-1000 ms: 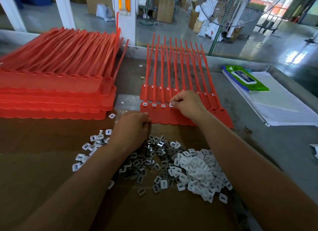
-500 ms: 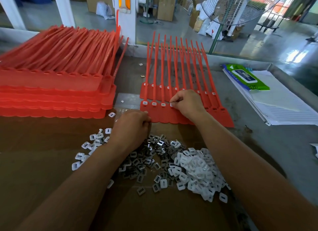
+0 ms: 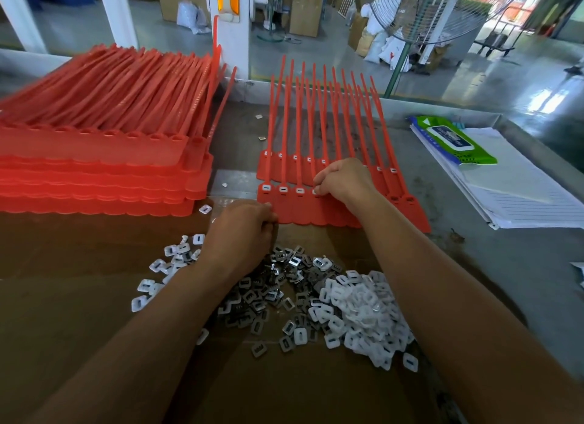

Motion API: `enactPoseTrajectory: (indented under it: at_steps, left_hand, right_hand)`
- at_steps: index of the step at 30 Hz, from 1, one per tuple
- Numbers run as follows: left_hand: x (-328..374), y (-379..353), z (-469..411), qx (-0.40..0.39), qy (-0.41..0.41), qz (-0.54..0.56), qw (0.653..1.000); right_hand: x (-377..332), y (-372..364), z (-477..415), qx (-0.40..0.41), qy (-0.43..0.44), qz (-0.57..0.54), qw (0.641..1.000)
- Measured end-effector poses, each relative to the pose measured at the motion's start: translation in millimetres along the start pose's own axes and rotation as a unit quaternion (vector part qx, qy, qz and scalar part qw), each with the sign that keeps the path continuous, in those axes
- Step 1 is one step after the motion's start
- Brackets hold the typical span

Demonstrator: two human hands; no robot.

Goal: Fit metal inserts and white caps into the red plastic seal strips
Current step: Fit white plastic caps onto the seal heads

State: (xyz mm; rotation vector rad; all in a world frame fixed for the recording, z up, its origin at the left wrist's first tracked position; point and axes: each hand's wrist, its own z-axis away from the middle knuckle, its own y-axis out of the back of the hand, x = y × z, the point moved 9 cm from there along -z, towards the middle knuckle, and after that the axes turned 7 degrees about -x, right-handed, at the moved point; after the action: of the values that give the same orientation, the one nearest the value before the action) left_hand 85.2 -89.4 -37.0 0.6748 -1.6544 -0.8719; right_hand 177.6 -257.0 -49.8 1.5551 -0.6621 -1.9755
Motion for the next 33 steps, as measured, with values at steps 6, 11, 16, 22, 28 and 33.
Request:
enactPoseTrajectory:
  at_steps: [6,11,16,22,28,33]
  left_hand:
    - [1,0,0,0.0,0.0,0.0,1.0]
    - [0,-1,-1,-0.004,0.002,0.001,1.0]
    - [1,0,-1,-0.001,-0.001,-0.001,1.0]
    - [0,1,-1,0.006,-0.001,-0.009,1.0]
    - [1,-1,-2,0.001,-0.006,-0.009,1.0]
    - [0,-1,-3,0.001,-0.003,-0.014,1.0]
  right_hand:
    - [-2,1,0,0.003,-0.014,0.014,1.0]
    - [-3,-1,2,-0.001,0.002,0.023,1.0]
    - [-3,0,3,0.018,0.048,0.04,0.998]
    - [-5,4,12,-0.017,0.09,0.024,0.996]
    - [-12,17,45,-0.039,0.137,0.064,0.988]
    - [-4,20,85,-0.102,0.146,0.076,0.981]
